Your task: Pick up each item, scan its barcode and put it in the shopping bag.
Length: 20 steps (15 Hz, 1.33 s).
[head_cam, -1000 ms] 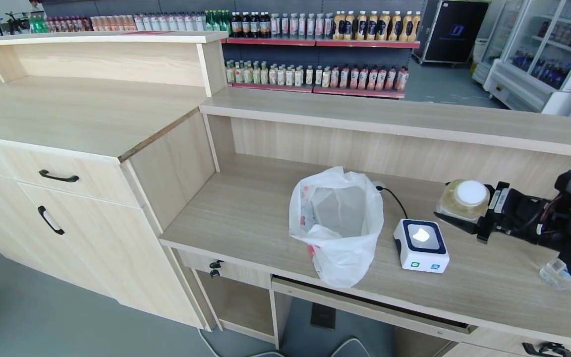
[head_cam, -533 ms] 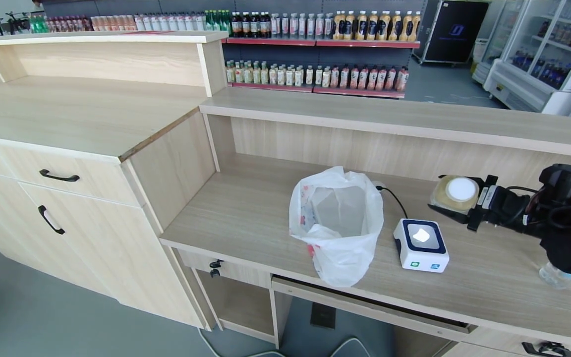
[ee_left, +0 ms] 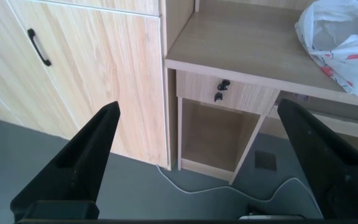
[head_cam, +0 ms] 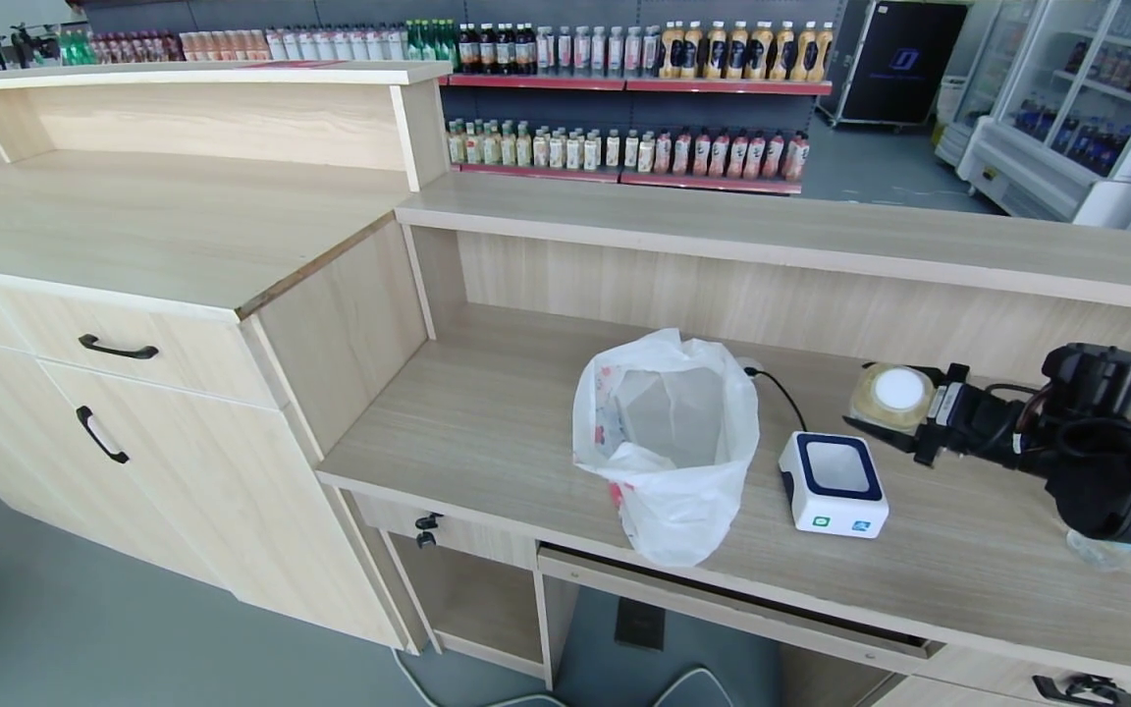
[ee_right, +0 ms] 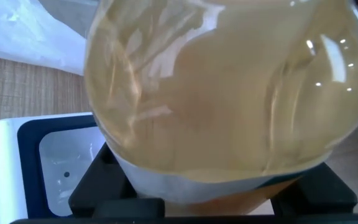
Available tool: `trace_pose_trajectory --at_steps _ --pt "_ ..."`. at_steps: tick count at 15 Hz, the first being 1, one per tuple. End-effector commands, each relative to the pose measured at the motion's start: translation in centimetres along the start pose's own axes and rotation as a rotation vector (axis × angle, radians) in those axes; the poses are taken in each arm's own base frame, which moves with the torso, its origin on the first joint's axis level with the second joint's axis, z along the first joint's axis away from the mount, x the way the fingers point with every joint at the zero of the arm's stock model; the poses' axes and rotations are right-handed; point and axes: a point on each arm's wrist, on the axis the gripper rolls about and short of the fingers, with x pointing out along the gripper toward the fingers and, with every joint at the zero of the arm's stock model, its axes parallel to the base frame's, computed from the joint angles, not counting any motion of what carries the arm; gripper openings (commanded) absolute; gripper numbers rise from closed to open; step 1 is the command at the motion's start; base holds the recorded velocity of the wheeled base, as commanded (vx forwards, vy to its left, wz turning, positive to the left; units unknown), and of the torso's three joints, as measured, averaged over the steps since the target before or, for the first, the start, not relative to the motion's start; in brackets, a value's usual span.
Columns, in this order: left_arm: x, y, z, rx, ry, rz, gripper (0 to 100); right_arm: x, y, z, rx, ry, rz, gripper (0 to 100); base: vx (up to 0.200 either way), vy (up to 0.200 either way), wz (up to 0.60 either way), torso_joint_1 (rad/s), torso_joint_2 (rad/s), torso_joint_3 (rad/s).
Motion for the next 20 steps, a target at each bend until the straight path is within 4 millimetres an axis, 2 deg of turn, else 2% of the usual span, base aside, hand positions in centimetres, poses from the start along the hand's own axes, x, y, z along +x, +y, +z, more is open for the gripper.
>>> trace_pose_trajectory --at_steps 1,9,20 --pt "0.0 0.0 0.0 0.000 0.000 0.000 100 0.5 0.4 -1.0 0.009 0.003 0.005 0 0.000 0.000 0.00 0.000 0.00 0.000" --pt "0.0 0.0 0.0 0.000 0.000 0.000 100 0.4 1.4 -0.1 0.033 -0.005 0.035 0 0.000 0.000 0.00 0.000 0.00 0.000" --pt "0.0 0.0 0.0 0.000 0.000 0.000 100 3.3 1.4 -0.8 0.008 -0.068 0.048 0 0.000 0.000 0.00 0.000 0.00 0.000"
